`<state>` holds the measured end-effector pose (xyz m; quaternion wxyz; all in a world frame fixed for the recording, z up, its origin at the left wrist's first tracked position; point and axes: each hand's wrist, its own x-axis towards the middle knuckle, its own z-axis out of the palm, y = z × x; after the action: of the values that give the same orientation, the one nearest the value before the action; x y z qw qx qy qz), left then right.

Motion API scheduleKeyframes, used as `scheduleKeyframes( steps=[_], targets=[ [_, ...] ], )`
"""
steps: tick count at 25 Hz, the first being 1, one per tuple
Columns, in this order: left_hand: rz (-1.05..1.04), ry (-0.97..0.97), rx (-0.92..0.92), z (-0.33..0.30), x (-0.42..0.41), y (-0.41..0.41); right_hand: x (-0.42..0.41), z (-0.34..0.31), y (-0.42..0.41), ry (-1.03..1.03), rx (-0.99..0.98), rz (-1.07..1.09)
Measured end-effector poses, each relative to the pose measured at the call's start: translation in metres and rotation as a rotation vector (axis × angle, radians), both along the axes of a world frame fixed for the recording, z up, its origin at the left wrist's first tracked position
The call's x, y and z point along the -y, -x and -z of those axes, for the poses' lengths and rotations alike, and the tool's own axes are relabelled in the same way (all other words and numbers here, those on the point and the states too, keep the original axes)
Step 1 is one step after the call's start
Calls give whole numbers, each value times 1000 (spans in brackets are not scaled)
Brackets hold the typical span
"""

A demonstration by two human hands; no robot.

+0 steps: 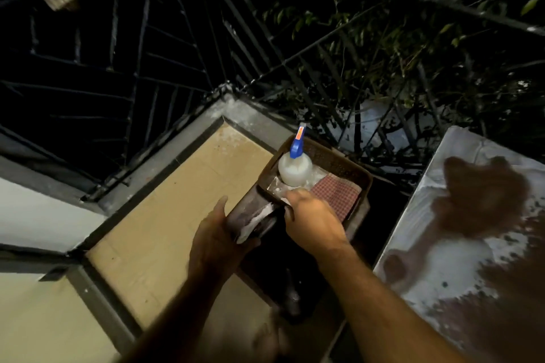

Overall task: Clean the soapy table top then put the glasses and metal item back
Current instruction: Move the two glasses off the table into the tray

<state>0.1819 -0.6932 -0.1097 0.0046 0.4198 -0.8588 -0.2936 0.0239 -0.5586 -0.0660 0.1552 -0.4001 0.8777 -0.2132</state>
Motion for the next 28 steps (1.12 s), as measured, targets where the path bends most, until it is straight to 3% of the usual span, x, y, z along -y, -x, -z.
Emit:
scheduleKeyframes(
  steps=[6, 15, 28],
  targets=[
    [39, -2, -90, -43, -51, 31, -63, -38, 19, 1, -134, 76],
    [316, 66, -299, -92, -164, 83, -187, -89, 57, 2, -258, 243],
    [650, 52, -344, -137, -316, 152, -360, -118, 82, -71, -268, 539]
  ],
)
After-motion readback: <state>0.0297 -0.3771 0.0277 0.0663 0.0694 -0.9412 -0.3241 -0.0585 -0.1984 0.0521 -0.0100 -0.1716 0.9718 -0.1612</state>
